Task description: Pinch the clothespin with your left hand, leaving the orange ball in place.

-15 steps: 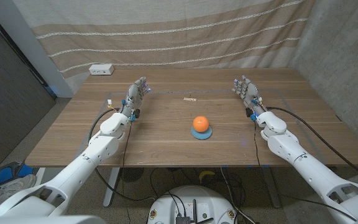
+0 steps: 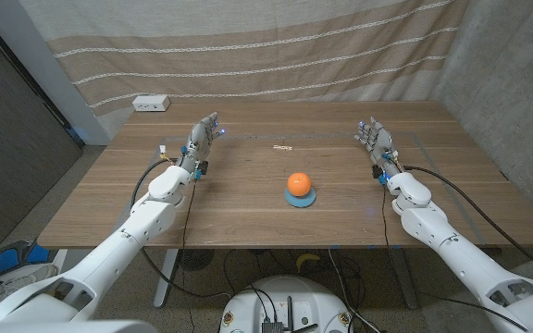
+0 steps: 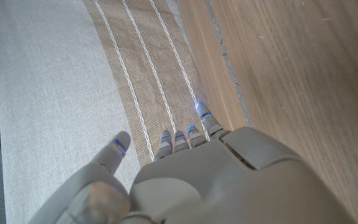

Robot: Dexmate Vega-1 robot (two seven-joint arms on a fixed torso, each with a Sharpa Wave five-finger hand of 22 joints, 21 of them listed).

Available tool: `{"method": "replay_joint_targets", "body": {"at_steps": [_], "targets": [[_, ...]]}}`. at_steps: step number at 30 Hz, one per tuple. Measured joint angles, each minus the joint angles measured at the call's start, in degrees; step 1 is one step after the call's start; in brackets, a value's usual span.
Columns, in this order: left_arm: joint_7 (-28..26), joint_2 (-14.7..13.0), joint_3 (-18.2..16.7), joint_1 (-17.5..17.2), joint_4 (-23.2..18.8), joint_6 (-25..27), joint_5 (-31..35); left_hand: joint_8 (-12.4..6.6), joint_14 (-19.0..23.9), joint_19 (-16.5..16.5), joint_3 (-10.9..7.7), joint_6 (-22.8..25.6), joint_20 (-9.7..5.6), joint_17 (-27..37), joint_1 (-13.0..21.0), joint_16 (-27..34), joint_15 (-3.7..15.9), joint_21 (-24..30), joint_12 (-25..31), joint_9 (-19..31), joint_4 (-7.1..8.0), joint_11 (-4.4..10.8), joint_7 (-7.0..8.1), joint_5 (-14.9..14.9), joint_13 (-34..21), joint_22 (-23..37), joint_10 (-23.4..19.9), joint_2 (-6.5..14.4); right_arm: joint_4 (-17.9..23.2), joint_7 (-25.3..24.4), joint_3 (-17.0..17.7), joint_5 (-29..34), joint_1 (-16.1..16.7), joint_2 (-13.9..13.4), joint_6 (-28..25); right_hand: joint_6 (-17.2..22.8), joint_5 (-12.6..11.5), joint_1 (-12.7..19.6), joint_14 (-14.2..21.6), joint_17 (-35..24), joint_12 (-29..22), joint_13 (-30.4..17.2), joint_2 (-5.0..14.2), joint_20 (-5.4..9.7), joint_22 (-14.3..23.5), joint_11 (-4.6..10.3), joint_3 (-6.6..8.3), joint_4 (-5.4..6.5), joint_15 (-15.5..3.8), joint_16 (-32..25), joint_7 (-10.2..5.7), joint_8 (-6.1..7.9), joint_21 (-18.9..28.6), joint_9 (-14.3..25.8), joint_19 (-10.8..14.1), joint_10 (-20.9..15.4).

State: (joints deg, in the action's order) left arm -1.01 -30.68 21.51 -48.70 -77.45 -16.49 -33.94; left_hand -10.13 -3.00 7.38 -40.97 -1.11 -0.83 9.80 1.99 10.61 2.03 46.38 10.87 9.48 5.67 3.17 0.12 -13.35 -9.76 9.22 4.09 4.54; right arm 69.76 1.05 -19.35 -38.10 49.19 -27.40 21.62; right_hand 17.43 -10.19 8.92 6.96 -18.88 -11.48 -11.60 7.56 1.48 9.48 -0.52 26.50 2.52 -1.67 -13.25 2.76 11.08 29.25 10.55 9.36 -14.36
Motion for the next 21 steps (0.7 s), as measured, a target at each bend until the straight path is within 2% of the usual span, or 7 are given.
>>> {"method": "replay_joint_targets", "body": {"at_steps": [3,6,10,13,19,21], "targets": [[-0.45,0.07,0.33,0.56,0.04,-0.02,0.77,-0.28,0.89,-1.15,-0.04,0.91,1.01,-0.21,0.38,0.0,-0.11,-0.49,0.0,0.0,-1.41,-0.43,0.03,0.0,0.0,0.0,-0.84,0.38,-0.01,-0.22,0.19,0.0,0.35,-0.23,0.13,0.49,0.0,0.03,0.77,0.25,-0.42,0.0,0.01,-1.02,0.0,-0.08,0.02,-0.7,0.78,-0.06,0.09,0.0,-0.01,0.0,0.55,-0.5],[-1.12,0.2,0.76,1.36,0.45,-0.07,2.08,-0.28,2.34,-3.3,-0.02,2.1,3.19,-0.21,0.48,0.24,-1.56,-1.04,0.39,0.0,-2.84,-1.57,1.04,0.14,-0.16,0.0,-1.97,0.28,0.12,-0.53,0.26,0.17,0.55,-0.49,0.18,0.69,0.0,0.84,1.05,0.28,-0.43,0.0,0.07,-1.5,0.0,-0.09,0.08,-1.03,1.05,-0.42,0.29,0.0,-0.23,-0.01,0.65,-0.9],[-1.97,0.21,1.26,2.41,0.8,-0.02,3.71,-0.28,3.75,-4.86,0.19,3.08,5.16,-0.05,0.61,0.26,-2.97,-1.39,0.39,0.28,-3.59,-2.16,2.02,0.29,-0.26,0.27,-3.37,0.15,0.27,-0.71,0.26,0.66,0.65,-0.74,0.36,0.69,0.0,0.84,1.36,0.55,-0.43,0.0,0.07,-1.91,-0.01,-0.41,0.02,-1.44,1.37,-0.43,0.29,0.0,-0.23,0.0,1.06,-1.22],[-2.48,0.01,1.67,3.14,0.92,0.3,4.84,-0.28,4.45,-5.58,0.09,3.38,5.84,-0.05,0.61,0.66,-3.25,-1.48,0.84,0.28,-3.98,-2.15,2.16,0.73,-0.26,0.27,-3.98,0.14,0.27,-0.84,0.23,1.05,0.65,-0.85,0.59,1.21,0.0,0.84,1.36,0.55,-0.43,0.0,0.07,-1.91,-0.01,-0.4,-0.1,-1.68,1.37,-0.43,0.39,0.4,-0.45,-0.01,1.06,-1.21],[-3.48,-1.0,2.62,4.84,0.88,1.45,7.87,-0.28,6.2,-7.01,0.12,4.82,6.25,-0.05,0.77,0.66,-3.54,-1.48,0.84,0.28,-4.91,-1.96,2.12,0.73,-0.26,0.26,-5.01,-0.01,0.28,-0.98,0.05,1.89,0.62,-0.98,1.39,1.53,0.0,0.85,1.67,0.81,-0.43,0.0,0.06,-1.93,-0.01,-0.91,0.03,-2.27,1.68,-0.42,0.52,0.4,-0.45,-0.01,1.08,-1.75],[-3.68,-1.37,2.87,5.28,0.73,1.95,8.91,-0.47,6.5,-7.56,0.2,4.82,6.19,-0.05,0.92,0.66,-3.67,-1.48,0.84,0.28,-5.01,-1.95,2.12,0.73,-0.26,0.26,-5.41,-0.16,0.48,-1.14,0.03,2.11,0.67,-1.05,1.65,1.61,0.0,1.74,1.67,0.81,-0.43,0.01,-0.45,-2.33,-0.01,-0.81,0.08,-2.46,1.68,-0.43,0.6,0.4,-0.45,-0.01,1.49,-2.03]]}}
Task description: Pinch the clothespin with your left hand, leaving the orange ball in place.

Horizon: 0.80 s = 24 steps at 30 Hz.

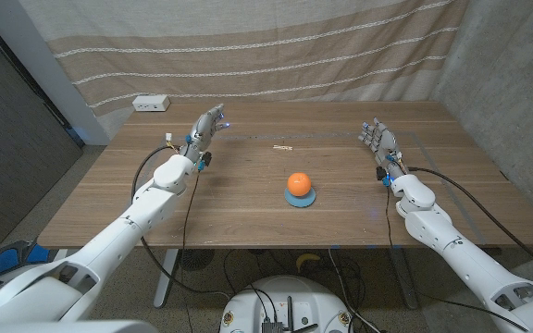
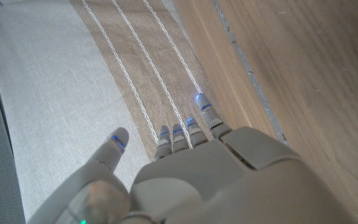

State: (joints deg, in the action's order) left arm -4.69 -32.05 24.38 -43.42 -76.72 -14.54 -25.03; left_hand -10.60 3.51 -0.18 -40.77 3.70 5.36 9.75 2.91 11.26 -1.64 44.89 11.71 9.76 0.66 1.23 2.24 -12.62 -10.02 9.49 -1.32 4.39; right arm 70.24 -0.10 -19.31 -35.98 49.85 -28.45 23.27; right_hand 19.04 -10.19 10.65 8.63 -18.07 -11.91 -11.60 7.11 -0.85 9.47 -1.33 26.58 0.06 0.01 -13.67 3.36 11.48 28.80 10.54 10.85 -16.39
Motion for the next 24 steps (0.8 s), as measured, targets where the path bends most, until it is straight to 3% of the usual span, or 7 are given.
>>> {"method": "replay_joint_targets", "body": {"at_steps": [24], "targets": [[-0.12,-4.46,2.93,5.21,-2.8,3.82,7.53,-0.22,1.32,-1.41,-0.11,2.18,0.14,-0.01,0.45,0.0,-0.09,-0.88,0.49,-0.01,-2.13,-0.21,-0.13,0.56,0.01,0.15,-2.05,-0.45,4.26,-2.77,0.01,3.0,3.01,-1.21,2.41,0.92,0.0,0.22,0.71,0.74,-0.45,0.01,-0.01,0.03,-0.01,-0.41,0.0,-1.73,-0.11,-0.46,0.51,0.0,-0.63,-0.01,1.22,-1.02]]}}
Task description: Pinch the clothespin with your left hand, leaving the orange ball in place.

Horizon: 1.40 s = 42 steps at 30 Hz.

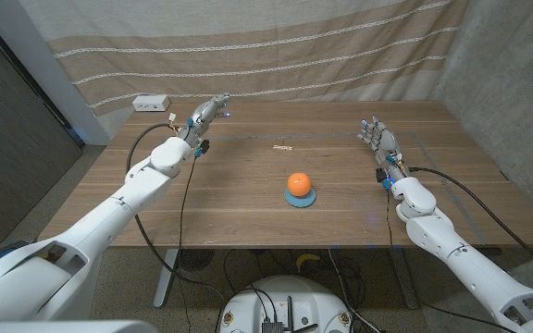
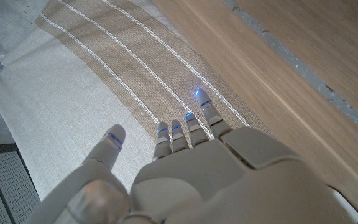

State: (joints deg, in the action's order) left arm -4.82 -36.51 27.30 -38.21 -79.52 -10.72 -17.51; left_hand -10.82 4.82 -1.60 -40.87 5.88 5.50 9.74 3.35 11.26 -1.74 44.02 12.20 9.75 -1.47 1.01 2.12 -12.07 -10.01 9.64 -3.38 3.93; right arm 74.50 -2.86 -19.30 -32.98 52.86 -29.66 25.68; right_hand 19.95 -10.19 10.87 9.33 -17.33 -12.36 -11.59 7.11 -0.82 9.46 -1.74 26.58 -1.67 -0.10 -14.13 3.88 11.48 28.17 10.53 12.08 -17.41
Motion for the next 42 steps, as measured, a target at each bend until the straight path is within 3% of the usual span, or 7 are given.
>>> {"method": "replay_joint_targets", "body": {"at_steps": [2,18,22,27,42], "targets": [[0.47,-0.43,0.32,0.47,-0.36,1.19,2.47,-0.09,0.21,-0.39,-0.23,0.41,0.23,0.0,0.0,0.0,0.21,0.0,0.0,0.0,-0.23,-0.09,-0.2,0.0,0.0,0.12,-0.51,0.0,1.87,-0.14,0.11,0.22,1.37,-0.57,0.11,0.0,0.0,0.01,0.0,0.05,0.0,0.0,-0.01,0.0,0.0,0.0,0.0,0.0,0.0,0.0,0.0,0.0,0.0,0.0,0.0,0.0],[1.67,-2.35,3.15,4.35,-2.49,4.84,9.67,-0.23,1.54,-0.69,-0.17,2.43,-0.08,-0.01,0.0,0.0,0.72,-0.81,0.39,0.0,-1.59,0.54,-0.38,0.33,-0.05,0.12,-2.37,0.0,4.91,-0.83,0.33,1.12,4.07,-1.26,1.15,0.52,0.0,0.68,-0.01,0.05,0.0,0.0,-0.68,0.0,0.31,-0.31,-0.33,-0.64,0.0,0.0,0.11,0.0,-0.25,0.0,-0.01,-0.31],[1.74,-2.79,4.17,5.49,-3.25,5.11,10.17,-0.23,1.54,-1.31,-0.23,3.24,-0.08,-0.01,0.0,0.0,0.72,-1.01,0.39,-0.01,-1.64,0.52,-0.38,0.33,-0.29,0.12,-2.96,0.0,5.0,-0.98,0.34,1.29,4.18,-1.27,1.49,0.52,0.0,0.68,-0.01,0.32,0.0,0.0,-0.68,-0.21,0.3,-0.31,-0.33,-0.64,0.0,0.0,0.11,0.0,-0.25,0.0,0.2,-0.31],[2.64,-3.21,5.63,7.03,-4.22,7.47,14.86,-0.66,1.84,-1.31,-0.17,3.86,-0.08,-0.01,0.0,0.0,1.02,-1.23,0.39,0.0,-2.06,0.72,0.24,0.33,-0.29,0.11,-3.17,0.0,5.6,-1.09,0.44,1.51,5.0,-1.29,1.99,0.51,0.0,0.68,-0.01,0.32,0.0,0.01,-0.68,-0.21,0.3,-0.31,-0.32,-0.63,0.0,0.0,0.11,0.0,-0.66,0.0,0.2,-0.31],[4.7,-4.38,9.7,10.94,-7.6,12.65,25.54,-0.66,2.15,-1.3,-0.39,5.5,-0.09,-0.01,0.0,0.0,1.33,-1.79,0.39,0.27,-2.76,1.13,0.23,0.66,-0.29,0.11,-4.19,0.0,5.35,-0.86,0.56,1.76,5.55,-0.77,3.81,0.51,0.0,0.68,-0.01,0.5,0.0,0.01,-0.68,-0.2,0.29,-0.1,-0.5,-1.29,0.0,0.0,0.11,0.0,-1.12,-0.01,0.2,-0.51]]}}
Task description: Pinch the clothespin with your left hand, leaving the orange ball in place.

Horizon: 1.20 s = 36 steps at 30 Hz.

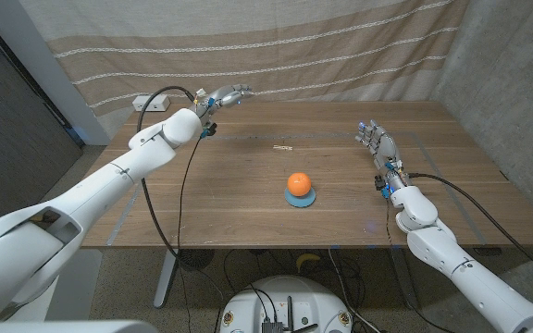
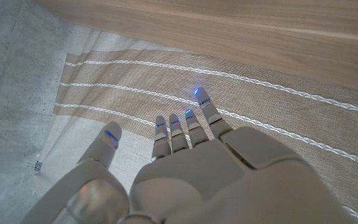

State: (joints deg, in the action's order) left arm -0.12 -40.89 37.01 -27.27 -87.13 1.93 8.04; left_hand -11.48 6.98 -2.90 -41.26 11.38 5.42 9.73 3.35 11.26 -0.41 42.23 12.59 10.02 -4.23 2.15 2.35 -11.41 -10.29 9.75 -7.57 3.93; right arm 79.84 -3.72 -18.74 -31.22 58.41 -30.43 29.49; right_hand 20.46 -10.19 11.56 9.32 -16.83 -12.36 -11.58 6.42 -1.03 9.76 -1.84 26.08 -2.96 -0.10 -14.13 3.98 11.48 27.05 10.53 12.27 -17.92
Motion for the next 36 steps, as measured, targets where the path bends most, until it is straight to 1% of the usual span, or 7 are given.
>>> {"method": "replay_joint_targets", "body": {"at_steps": [7,13,15,20,27,30,36], "targets": [[1.07,-0.18,1.98,1.76,-1.33,2.18,5.7,0.0,0.22,0.0,-0.09,0.82,0.0,0.0,0.31,0.0,0.22,-0.31,0.0,0.0,-0.87,0.31,0.41,0.0,0.0,0.0,-0.31,-0.31,-0.26,0.06,0.15,0.0,0.29,0.21,0.53,0.63,0.0,-0.01,0.21,0.09,0.0,0.0,0.01,-0.41,0.0,-0.3,-0.07,-0.07,0.21,0.0,-0.01,0.0,-0.01,0.0,0.41,-0.32],[1.75,-0.08,3.65,3.06,-2.38,3.86,9.95,0.0,0.18,0.0,0.15,2.22,0.0,0.0,0.96,-0.39,0.43,-0.72,0.0,-0.01,-2.21,0.73,0.49,0.0,0.0,0.0,-0.73,-0.49,-0.36,-0.11,0.3,0.0,0.51,0.35,0.85,0.63,0.0,-0.02,0.21,0.08,0.0,0.0,0.02,-0.41,-0.01,-0.31,0.1,-0.38,0.21,0.0,-0.01,0.0,-0.01,0.0,0.41,-0.72],[2.14,0.0,4.22,3.45,-2.79,4.84,12.03,-0.43,-0.02,0.0,-0.04,3.23,0.0,0.0,1.29,-0.39,0.63,-1.14,0.0,-0.01,-2.77,1.17,0.59,0.4,0.01,0.0,-1.1,-0.23,-0.4,-0.18,0.35,0.0,0.59,0.4,0.92,0.63,0.0,-0.71,0.21,0.08,0.0,0.0,0.71,-0.41,-0.01,-0.31,0.1,-0.38,0.21,0.0,-0.01,0.0,-0.42,0.0,0.41,-0.72],[3.19,0.29,5.52,4.41,-3.55,6.57,15.67,-0.44,-0.12,-0.36,-0.02,4.77,-0.36,0.0,2.13,-0.39,1.15,-1.55,0.0,-0.01,-3.81,1.85,0.87,0.4,0.01,0.0,-1.42,-0.44,-0.48,-0.34,0.46,0.0,0.68,0.5,1.08,0.65,0.0,-0.69,0.21,0.08,0.0,0.0,0.69,-0.41,-0.01,-0.51,-0.06,-0.53,0.21,0.0,0.01,0.0,-0.43,0.0,0.41,-0.92],[5.33,0.74,7.14,5.82,-4.33,8.61,19.87,-0.9,0.71,-1.02,-0.26,7.58,-1.02,0.0,4.28,-0.39,1.97,-2.21,0.0,-0.01,-5.49,2.67,1.22,0.62,0.01,-0.01,-2.24,-0.45,-0.66,-0.53,0.56,0.0,0.78,0.64,1.19,0.83,0.0,-0.69,0.21,0.08,0.0,0.0,0.68,-0.41,-0.01,-0.51,-0.13,-0.61,0.21,0.0,0.2,0.0,-0.43,0.0,0.41,-0.92],[6.24,0.9,7.83,6.38,-4.74,9.53,21.59,-0.9,0.98,-1.39,-0.88,7.34,-0.94,0.0,6.65,-0.39,2.23,-2.58,-0.69,-0.01,-6.26,3.0,1.88,0.83,0.01,-0.01,-1.91,-0.34,-0.68,-0.62,0.61,-0.04,0.81,0.66,1.19,1.34,0.0,-0.69,0.21,0.08,0.0,0.0,0.68,-0.41,-0.01,-0.51,-0.13,-0.61,0.21,0.0,0.1,0.0,-0.62,0.0,0.41,-0.92],[7.63,1.25,9.33,7.32,-5.48,11.12,25.16,-0.59,1.33,-1.74,-1.27,6.33,-1.12,0.0,9.09,-0.39,2.15,-3.31,-1.38,0.27,-6.65,3.58,2.89,1.05,-0.26,-0.01,-0.48,-0.93,-0.68,-0.73,0.67,-0.13,0.92,0.66,1.15,2.16,0.0,-0.68,0.21,0.35,0.0,0.0,0.69,-0.41,-0.01,-0.51,-0.13,-1.08,0.21,0.0,0.1,0.4,-0.87,0.0,0.41,-1.54]]}}
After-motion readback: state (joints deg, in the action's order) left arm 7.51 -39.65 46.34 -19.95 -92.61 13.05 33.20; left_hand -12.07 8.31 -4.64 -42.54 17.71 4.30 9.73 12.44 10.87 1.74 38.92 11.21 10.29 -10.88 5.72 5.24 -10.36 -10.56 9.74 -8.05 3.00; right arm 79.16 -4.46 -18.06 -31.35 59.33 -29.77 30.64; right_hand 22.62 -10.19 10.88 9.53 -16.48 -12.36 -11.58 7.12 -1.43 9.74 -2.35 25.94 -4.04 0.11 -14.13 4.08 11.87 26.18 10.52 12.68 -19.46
